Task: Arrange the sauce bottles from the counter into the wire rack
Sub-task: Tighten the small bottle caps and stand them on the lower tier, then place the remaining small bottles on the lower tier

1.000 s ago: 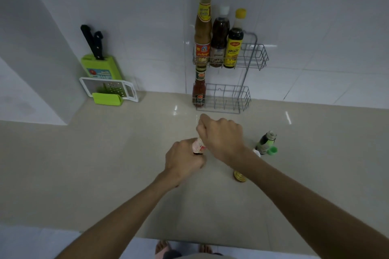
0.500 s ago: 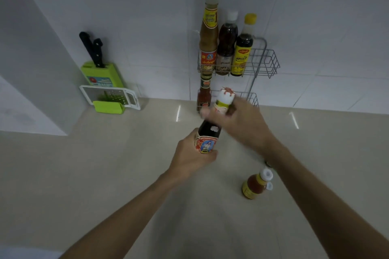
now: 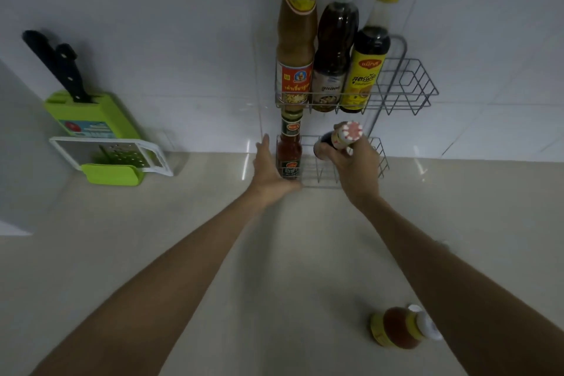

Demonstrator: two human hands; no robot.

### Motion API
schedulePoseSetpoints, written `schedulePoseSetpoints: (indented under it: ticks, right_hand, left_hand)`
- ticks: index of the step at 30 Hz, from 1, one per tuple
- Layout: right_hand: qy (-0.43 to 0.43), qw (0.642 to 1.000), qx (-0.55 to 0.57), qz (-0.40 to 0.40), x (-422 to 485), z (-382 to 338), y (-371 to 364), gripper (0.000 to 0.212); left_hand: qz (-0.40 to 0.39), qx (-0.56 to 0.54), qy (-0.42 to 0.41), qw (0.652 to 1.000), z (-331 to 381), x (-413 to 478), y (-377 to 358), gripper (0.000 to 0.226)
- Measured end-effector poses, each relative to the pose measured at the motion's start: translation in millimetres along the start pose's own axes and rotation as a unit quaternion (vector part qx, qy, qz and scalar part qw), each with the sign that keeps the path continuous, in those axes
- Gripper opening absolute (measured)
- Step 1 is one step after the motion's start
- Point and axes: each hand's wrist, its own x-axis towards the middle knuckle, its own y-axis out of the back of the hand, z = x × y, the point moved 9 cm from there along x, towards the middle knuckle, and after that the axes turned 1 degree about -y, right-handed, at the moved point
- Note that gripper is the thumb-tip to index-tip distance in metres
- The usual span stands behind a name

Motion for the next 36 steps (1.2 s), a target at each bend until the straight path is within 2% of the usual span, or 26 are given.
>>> schedulePoseSetpoints:
  ticks: [3, 6, 8, 11, 15, 18, 20, 21, 24, 27, 30, 33, 36]
  right_hand:
    - [-0.012, 0.999, -0.038, -0.022, 15, 19, -26, 0.035]
    - [0.003, 0.995, -0.083, -0.058, 23, 23, -47, 0.045]
    - [0.006, 0.99, -0.108, -0.093, 30, 24, -57, 0.048]
    - [-0.036, 0.977, -0.149, -0.148, 39, 34, -69, 0.05]
    - [-0.069, 0.965, -0.172, -0.185, 39, 44, -76, 0.055]
    - [-0.083, 0.95, -0.158, -0.255, 28, 46, -79, 0.067]
    - [-0.081, 0.948, -0.163, -0.261, 21, 40, -61, 0.075]
    - [-0.066, 0.953, -0.172, -0.243, 17, 36, -44, 0.071]
    - [0.019, 0.971, -0.153, -0.18, -13, 15, 23, 0.04]
    - [0.053, 0.973, -0.148, -0.17, -78, 18, 86, 0.039]
    - [0.02, 0.957, -0.212, -0.195, -146, 67, 121, 0.039]
    - [-0.026, 0.924, -0.28, -0.258, -192, 132, 128, 0.042]
    - [0.029, 0.899, -0.305, -0.313, -217, 163, 113, 0.043]
  left_hand:
    - [0.0, -0.034, 0.035, 0.999, -11, 21, -5, 0.135]
    - [-0.064, -0.092, 0.026, 0.993, -14, 23, -18, 0.112]
    - [-0.073, -0.103, 0.017, 0.992, -16, 23, -21, 0.107]
    - [-0.071, -0.113, 0.014, 0.991, -18, 25, -24, 0.108]
    - [-0.076, -0.112, 0.015, 0.991, -17, 26, -25, 0.111]
    - [-0.087, -0.088, 0.034, 0.992, -17, 20, -24, 0.117]
    - [-0.067, -0.068, 0.037, 0.995, -9, 6, -24, 0.115]
    - [-0.042, -0.058, 0.032, 0.997, -5, -4, -22, 0.11]
    - [0.052, -0.026, -0.015, 0.998, 1, -45, -21, 0.083]
    - [0.068, 0.026, -0.008, 0.997, -20, -93, -46, 0.068]
    - [-0.006, 0.042, -0.061, 0.997, -35, -147, -91, 0.062]
    - [-0.149, 0.052, -0.102, 0.982, -45, -187, -144, 0.071]
    - [-0.245, 0.06, -0.138, 0.958, -39, -212, -185, 0.072]
